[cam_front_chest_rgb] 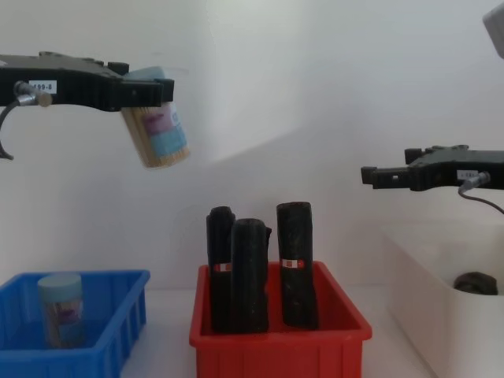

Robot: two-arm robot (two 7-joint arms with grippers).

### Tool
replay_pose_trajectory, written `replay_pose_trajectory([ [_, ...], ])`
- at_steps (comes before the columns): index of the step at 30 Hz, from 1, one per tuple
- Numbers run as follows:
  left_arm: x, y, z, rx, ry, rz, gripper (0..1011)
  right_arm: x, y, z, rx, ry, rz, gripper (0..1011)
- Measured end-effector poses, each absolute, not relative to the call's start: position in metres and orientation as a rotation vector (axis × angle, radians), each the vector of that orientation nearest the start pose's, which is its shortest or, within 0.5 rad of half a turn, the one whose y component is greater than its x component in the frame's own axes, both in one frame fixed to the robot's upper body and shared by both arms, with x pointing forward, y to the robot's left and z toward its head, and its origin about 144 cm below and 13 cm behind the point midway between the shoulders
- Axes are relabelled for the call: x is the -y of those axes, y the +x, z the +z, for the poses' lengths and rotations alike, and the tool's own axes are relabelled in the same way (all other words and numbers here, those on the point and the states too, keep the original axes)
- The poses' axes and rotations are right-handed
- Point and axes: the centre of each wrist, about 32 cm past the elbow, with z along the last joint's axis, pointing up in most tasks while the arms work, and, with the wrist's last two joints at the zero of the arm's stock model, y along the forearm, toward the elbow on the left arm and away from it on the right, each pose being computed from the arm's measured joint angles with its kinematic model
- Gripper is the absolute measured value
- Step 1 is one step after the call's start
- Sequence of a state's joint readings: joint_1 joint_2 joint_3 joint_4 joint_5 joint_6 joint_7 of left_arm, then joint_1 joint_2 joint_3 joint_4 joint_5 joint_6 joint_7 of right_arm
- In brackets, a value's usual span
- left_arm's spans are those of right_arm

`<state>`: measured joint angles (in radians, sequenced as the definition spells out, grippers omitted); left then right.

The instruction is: Pick the cotton swabs from the blue box and place them into the white box.

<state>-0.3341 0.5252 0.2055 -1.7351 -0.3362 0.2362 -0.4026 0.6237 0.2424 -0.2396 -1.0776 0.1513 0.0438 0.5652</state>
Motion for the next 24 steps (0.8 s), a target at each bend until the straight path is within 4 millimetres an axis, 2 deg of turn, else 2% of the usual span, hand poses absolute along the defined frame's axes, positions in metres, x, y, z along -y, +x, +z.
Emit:
replay_pose_trajectory([
  [24,-0.285,0.513,1.31,0.285,0.109,0.957,713,0.235,0.653,1.248,0.101,-0.106,-0.57,1002],
])
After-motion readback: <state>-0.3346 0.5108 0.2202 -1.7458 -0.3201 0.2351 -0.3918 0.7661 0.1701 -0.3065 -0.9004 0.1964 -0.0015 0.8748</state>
